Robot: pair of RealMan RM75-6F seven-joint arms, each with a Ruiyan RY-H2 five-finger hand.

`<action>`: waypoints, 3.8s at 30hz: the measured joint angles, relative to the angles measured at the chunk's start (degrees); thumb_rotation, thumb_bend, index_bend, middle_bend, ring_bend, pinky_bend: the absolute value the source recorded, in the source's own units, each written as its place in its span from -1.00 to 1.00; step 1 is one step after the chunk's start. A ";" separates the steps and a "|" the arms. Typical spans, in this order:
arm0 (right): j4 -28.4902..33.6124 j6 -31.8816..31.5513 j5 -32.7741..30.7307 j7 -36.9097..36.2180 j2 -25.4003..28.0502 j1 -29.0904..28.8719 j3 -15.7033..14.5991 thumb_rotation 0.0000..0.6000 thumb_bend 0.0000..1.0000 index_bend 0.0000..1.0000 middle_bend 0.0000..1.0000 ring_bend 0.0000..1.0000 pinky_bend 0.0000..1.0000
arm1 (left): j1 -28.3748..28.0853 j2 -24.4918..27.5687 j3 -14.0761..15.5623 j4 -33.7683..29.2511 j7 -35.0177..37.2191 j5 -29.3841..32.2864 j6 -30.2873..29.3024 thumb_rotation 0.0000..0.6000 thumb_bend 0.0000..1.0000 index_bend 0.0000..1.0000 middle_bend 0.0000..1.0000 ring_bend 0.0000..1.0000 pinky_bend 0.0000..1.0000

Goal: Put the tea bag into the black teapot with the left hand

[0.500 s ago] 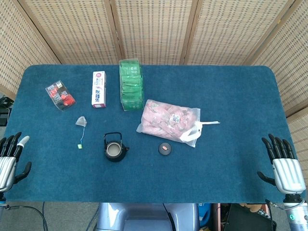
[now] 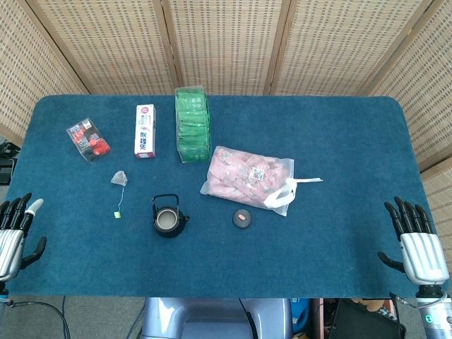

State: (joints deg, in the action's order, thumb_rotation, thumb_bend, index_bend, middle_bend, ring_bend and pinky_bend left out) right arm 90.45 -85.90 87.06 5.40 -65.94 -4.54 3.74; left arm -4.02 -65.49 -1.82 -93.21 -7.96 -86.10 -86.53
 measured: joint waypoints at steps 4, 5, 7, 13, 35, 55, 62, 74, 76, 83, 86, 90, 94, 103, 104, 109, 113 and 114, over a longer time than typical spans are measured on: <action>-0.10 -0.07 -0.09 -0.23 0.01 0.09 0.00 1.00 -0.88 -1.00 -0.95 -1.00 -1.00 | -0.08 0.03 -0.01 -0.10 -0.10 -0.02 0.14 1.00 -0.13 -0.80 -1.00 -1.00 -1.00; -0.14 -0.09 -0.08 -0.25 -0.01 0.10 -0.01 1.00 -0.88 -1.00 -0.95 -1.00 -1.00 | -0.10 0.04 -0.01 -0.13 -0.13 0.01 0.19 1.00 -0.13 -0.80 -1.00 -1.00 -1.00; -0.20 -0.11 -0.14 -0.31 -0.02 0.15 -0.01 1.00 -0.88 -1.00 -0.95 -1.00 -1.00 | -0.15 0.07 0.00 -0.20 -0.22 0.09 0.36 1.00 -0.13 -0.80 -1.00 -1.00 -1.00; -0.28 -0.02 -0.23 -0.45 -0.01 0.20 -0.07 1.00 -0.88 -1.00 -0.95 -1.00 -1.00 | -0.30 0.08 -0.03 -0.20 -0.37 0.45 0.86 1.00 -0.13 -0.80 -1.00 -1.00 -1.00; -0.30 0.10 -0.72 -0.35 0.10 0.53 -0.20 1.00 -0.88 -1.00 -0.95 -1.00 -1.00 | -6.61 -0.08 -2.48 2.75 -0.41 3.98 10.68 1.00 -0.13 -0.37 -1.00 -1.00 -1.00; -0.45 0.41 -1.37 -0.26 -0.07 0.62 -0.04 1.00 -0.88 -1.00 -0.95 -1.00 -1.00 | -19.21 -9.08 -5.65 13.14 -2.08 12.72 28.21 1.00 -0.13 -0.16 -0.98 -1.00 -1.00; -0.70 0.13 -1.39 -0.62 -0.04 0.82 -0.02 1.00 -0.88 -1.00 -0.95 -1.00 -1.00 | -21.01 -13.29 -5.20 16.64 -2.66 14.30 30.62 1.00 -0.14 -0.07 -0.98 -1.00 -1.00; -0.98 -0.15 -1.41 -1.27 0.08 1.18 -0.11 1.00 -0.88 -1.00 -0.95 -1.00 -1.00 | -22.05 -18.92 -4.12 21.69 -2.75 15.48 31.50 1.00 -0.16 -0.07 -0.98 -1.00 -1.00; -1.05 -0.11 -1.41 -1.36 0.07 1.20 -0.13 1.00 -0.88 -1.00 -0.95 -1.00 -1.00 | -22.21 -19.81 -4.08 22.48 -2.67 15.70 31.60 1.00 -0.16 -0.07 -0.98 -1.00 -1.00; -1.08 -0.10 -1.57 -1.56 0.27 1.45 -0.25 1.00 -0.88 -1.00 -0.95 -1.00 -1.00 | -23.10 -22.99 -4.03 25.33 -3.04 16.13 31.88 1.00 -0.16 -0.07 -0.98 -1.00 -1.00; -1.06 -0.19 -1.65 -1.62 0.32 1.59 -0.27 1.00 -0.88 -1.00 -0.95 -1.00 -1.00 | -23.31 -23.49 -3.95 25.76 -3.14 16.17 32.01 1.00 -0.16 -0.07 -0.98 -1.00 -1.00; -1.02 -0.24 -1.70 -1.70 0.44 1.73 -0.31 1.00 -0.88 -1.00 -0.95 -1.00 -1.00 | -23.58 -23.84 -3.79 25.89 -3.18 16.29 32.39 1.00 -0.16 -0.06 -0.98 -1.00 -1.00; -1.08 -0.26 -1.70 -1.84 0.46 1.81 -0.33 1.00 -0.88 -1.00 -0.95 -1.00 -1.00 | -23.71 -23.83 -3.73 25.62 -3.14 16.61 32.62 1.00 -0.16 -0.05 -0.98 -1.00 -1.00; -1.26 -0.41 -1.64 -2.13 0.44 2.02 -0.39 1.00 -0.88 -1.00 -0.95 -1.00 -1.00 | -23.97 -23.71 -3.45 24.94 -3.32 17.03 33.14 1.00 -0.16 0.01 -0.98 -1.00 -1.00; -1.29 -0.42 -1.64 -2.16 0.44 2.04 -0.39 1.00 -0.88 -1.00 -0.95 -1.00 -1.00 | -24.00 -23.71 -3.41 24.90 -3.38 17.10 33.23 1.00 -0.16 0.02 -0.98 -1.00 -1.00; -1.37 -0.48 -1.65 -2.37 0.43 2.13 -0.38 1.00 -0.88 -1.00 -0.95 -1.00 -1.00 | -24.06 -23.66 -3.37 24.60 -3.60 17.48 33.31 1.00 -0.15 0.06 -0.96 -1.00 -1.00; -1.44 -0.49 -1.65 -2.44 0.43 2.16 -0.34 1.00 -0.88 -1.00 -0.95 -1.00 -1.00 | -23.99 -23.43 -3.32 24.17 -3.49 17.66 33.26 1.00 -0.14 0.11 -0.94 -1.00 -1.00; -1.48 -0.50 -1.62 -2.48 0.41 2.19 -0.38 1.00 -0.88 -1.00 -0.95 -1.00 -1.00 | -23.98 -23.35 -3.28 24.07 -3.49 17.67 33.24 1.00 -0.14 0.12 -0.94 -1.00 -1.00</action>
State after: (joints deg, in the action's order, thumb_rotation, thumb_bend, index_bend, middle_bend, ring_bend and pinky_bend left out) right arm 88.98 -86.40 85.44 2.92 -65.53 -2.35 3.36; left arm -28.01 -88.84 -5.11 -69.14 -11.45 -68.43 -53.29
